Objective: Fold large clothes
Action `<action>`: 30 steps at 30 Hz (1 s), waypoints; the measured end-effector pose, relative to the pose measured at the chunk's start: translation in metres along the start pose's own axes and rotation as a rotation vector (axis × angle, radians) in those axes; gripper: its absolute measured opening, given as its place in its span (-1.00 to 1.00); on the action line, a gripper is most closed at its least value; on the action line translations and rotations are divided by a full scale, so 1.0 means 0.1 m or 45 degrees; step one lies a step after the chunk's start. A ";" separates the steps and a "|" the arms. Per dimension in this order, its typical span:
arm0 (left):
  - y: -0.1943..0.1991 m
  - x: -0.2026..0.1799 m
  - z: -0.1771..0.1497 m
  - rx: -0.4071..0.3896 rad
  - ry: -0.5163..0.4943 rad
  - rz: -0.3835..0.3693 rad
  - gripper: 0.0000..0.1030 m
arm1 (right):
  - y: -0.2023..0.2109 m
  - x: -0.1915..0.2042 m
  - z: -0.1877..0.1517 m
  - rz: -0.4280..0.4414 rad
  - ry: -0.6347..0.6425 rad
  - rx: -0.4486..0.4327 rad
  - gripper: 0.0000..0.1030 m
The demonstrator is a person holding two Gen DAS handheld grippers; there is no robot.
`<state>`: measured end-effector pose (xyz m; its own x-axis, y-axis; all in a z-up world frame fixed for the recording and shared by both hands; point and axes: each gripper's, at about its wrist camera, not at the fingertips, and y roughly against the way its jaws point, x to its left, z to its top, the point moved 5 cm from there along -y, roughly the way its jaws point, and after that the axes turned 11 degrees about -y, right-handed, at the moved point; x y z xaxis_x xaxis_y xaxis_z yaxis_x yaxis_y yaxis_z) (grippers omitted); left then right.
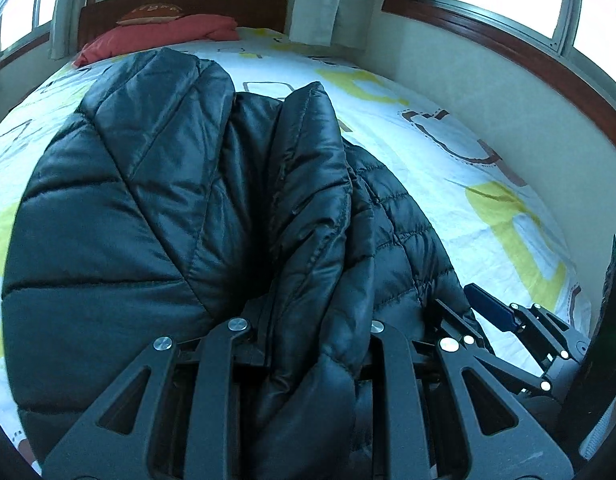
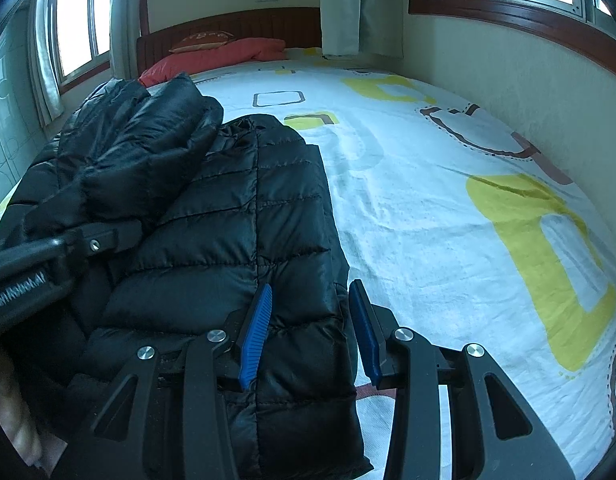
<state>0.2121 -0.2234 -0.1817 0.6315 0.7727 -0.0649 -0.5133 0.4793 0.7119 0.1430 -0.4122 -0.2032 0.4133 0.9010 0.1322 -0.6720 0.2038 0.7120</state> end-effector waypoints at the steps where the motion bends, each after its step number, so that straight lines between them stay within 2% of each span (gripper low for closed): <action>1: -0.03 -0.01 -0.01 -0.005 0.000 -0.006 -0.60 | 0.00 0.00 0.00 0.000 0.001 0.000 -0.22; 13: 0.05 -0.01 0.00 -0.024 -0.020 0.011 -0.56 | -0.03 -0.02 -0.01 -0.009 -0.003 0.015 -0.22; 16: 0.14 -0.10 0.05 -0.033 -0.048 0.015 -0.39 | -0.04 -0.03 0.00 0.001 -0.018 0.022 -0.22; 18: 0.23 -0.15 0.08 -0.054 -0.042 -0.031 -0.10 | -0.04 -0.05 0.00 0.010 -0.033 0.031 -0.22; 23: 0.59 -0.21 0.15 -0.105 0.019 -0.135 0.08 | -0.04 -0.05 0.01 -0.005 -0.028 0.033 -0.21; 27: 0.96 -0.17 0.15 -0.168 0.089 -0.237 0.10 | -0.03 -0.02 -0.01 -0.029 -0.018 0.025 -0.20; 30: 1.24 -0.06 0.11 -0.237 0.115 -0.235 0.21 | -0.01 -0.01 -0.01 -0.040 -0.016 0.025 -0.20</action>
<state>0.1516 -0.1730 -0.0854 0.6741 0.6952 -0.2497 -0.4976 0.6772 0.5421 0.1428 -0.4133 -0.2049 0.4418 0.8894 0.1177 -0.6464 0.2246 0.7292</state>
